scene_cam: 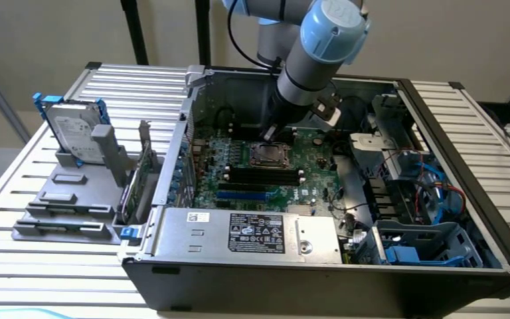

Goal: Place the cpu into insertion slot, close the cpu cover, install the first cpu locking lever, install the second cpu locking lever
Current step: 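Install the first cpu locking lever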

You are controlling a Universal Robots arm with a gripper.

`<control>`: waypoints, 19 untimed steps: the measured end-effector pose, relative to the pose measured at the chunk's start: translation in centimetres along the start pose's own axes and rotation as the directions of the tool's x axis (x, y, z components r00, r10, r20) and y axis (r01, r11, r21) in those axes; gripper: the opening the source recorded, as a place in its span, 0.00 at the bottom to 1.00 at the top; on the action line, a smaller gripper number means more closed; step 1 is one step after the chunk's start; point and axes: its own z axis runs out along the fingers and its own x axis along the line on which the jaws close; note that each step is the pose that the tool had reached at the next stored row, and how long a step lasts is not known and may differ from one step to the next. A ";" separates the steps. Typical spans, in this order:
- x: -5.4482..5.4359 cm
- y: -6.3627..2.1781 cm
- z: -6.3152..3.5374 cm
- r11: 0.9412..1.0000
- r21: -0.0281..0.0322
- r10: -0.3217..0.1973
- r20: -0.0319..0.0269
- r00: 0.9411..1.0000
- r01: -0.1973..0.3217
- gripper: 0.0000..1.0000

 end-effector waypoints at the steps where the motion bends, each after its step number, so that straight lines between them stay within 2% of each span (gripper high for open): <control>1: 0.0 0.04 -0.01 1.000 0.000 0.000 0.000 1.000 0.000 0.11; 13: 0.4 0.89 0.04 1.000 0.002 -0.008 0.001 1.000 0.008 0.11; 16: 0.4 1.11 0.10 1.000 0.005 -0.011 -0.002 1.000 0.011 0.11; 19: 0.5 1.30 0.14 1.000 0.011 -0.016 -0.010 1.000 0.016 0.11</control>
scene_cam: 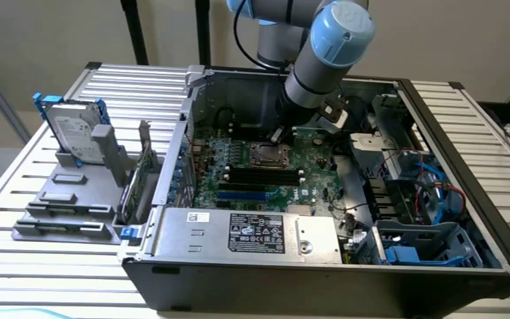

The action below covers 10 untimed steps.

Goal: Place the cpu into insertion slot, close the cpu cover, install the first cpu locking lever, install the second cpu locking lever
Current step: 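Install the first cpu locking lever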

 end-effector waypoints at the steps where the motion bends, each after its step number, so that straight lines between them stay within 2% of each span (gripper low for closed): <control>1: 0.0 0.05 0.00 1.000 0.002 -0.002 -0.003 1.000 0.002 0.11; 5: 0.0 0.19 -0.03 1.000 0.010 -0.009 -0.013 1.000 0.010 0.11; 7: 0.0 0.22 -0.05 1.000 0.012 -0.013 -0.015 1.000 0.013 0.11; 10: -0.1 0.19 -0.35 1.000 0.013 -0.015 -0.013 1.000 0.016 0.11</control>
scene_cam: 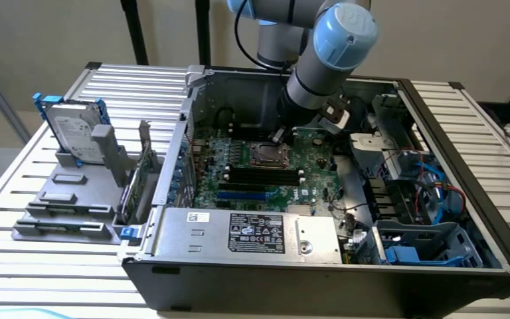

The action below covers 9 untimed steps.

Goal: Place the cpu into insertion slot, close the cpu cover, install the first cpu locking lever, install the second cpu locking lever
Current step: 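Install the first cpu locking lever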

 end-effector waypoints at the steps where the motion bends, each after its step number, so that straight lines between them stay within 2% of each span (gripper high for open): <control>1: 0.0 -0.05 -0.17 1.000 0.000 -0.001 0.000 1.000 0.001 0.11; 5: 0.0 -0.28 -0.78 1.000 0.001 -0.004 0.002 1.000 0.004 0.11; 9: -0.3 -0.21 -0.92 1.000 0.002 -0.010 0.003 1.000 0.010 0.11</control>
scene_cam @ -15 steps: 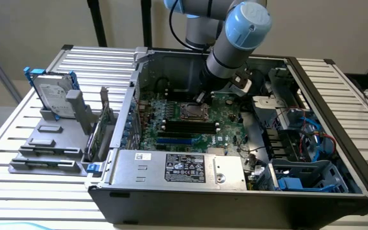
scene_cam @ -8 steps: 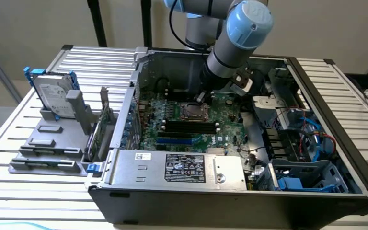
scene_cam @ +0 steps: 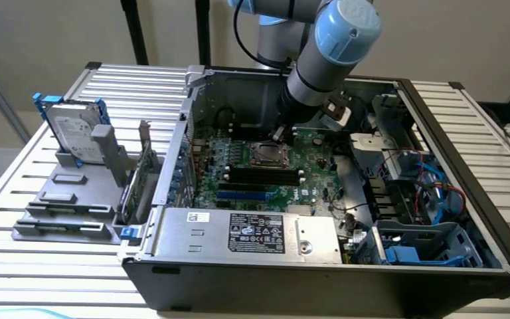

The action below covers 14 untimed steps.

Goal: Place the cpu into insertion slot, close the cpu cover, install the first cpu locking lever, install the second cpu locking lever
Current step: 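Install the first cpu locking lever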

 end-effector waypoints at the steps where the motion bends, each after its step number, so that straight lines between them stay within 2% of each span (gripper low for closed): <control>1: 0.0 0.01 -0.01 1.000 0.001 -0.002 0.000 1.000 0.002 0.11; 4: -0.1 0.00 -0.02 1.000 0.003 -0.007 -0.001 1.000 0.007 0.11; 7: -0.3 -0.35 0.03 1.000 0.006 -0.012 -0.003 1.000 0.013 0.11; 11: -0.8 -1.06 0.16 1.000 0.012 -0.017 -0.011 1.000 0.018 0.11; 14: -0.8 -1.18 0.19 1.000 0.013 -0.018 -0.013 1.000 0.018 0.11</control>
